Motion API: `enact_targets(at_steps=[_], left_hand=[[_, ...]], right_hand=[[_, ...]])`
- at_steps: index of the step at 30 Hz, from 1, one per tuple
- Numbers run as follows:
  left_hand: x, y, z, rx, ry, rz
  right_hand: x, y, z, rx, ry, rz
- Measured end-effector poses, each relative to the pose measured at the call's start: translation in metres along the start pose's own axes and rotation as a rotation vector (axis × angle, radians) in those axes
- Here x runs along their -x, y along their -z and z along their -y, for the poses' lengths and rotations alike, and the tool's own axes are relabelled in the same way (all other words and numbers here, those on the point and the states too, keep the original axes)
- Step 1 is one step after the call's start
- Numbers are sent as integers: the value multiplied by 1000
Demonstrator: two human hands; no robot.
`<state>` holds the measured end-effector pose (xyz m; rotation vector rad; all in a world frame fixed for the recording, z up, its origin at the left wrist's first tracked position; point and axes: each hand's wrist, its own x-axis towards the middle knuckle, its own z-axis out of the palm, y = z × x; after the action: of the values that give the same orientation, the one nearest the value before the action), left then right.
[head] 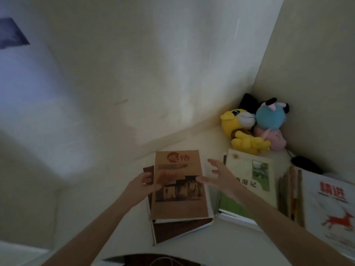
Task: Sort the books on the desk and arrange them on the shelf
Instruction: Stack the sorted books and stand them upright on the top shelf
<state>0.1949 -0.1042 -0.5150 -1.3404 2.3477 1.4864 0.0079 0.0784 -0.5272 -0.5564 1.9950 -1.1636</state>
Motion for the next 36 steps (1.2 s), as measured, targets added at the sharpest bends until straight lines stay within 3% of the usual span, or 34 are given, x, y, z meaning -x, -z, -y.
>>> enact_targets(at_steps=[7, 16, 25, 29, 36], left_hand=[[-23, -28, 30, 112, 115, 42], [-48, -35, 41, 298, 165, 128], [-59, -42, 50, 490, 223, 167], [-52, -59, 60, 396, 186, 79], [-70, -76, 88, 180, 118, 7]], right_hand=[[-15, -32, -48, 1, -124, -55], [-38, -53, -66, -209, -316, -128], [-39, -59, -59, 3, -191, -231], [-32, -57, -52, 40, -130, -212], [-24, -59, -55, -228, -224, -130]])
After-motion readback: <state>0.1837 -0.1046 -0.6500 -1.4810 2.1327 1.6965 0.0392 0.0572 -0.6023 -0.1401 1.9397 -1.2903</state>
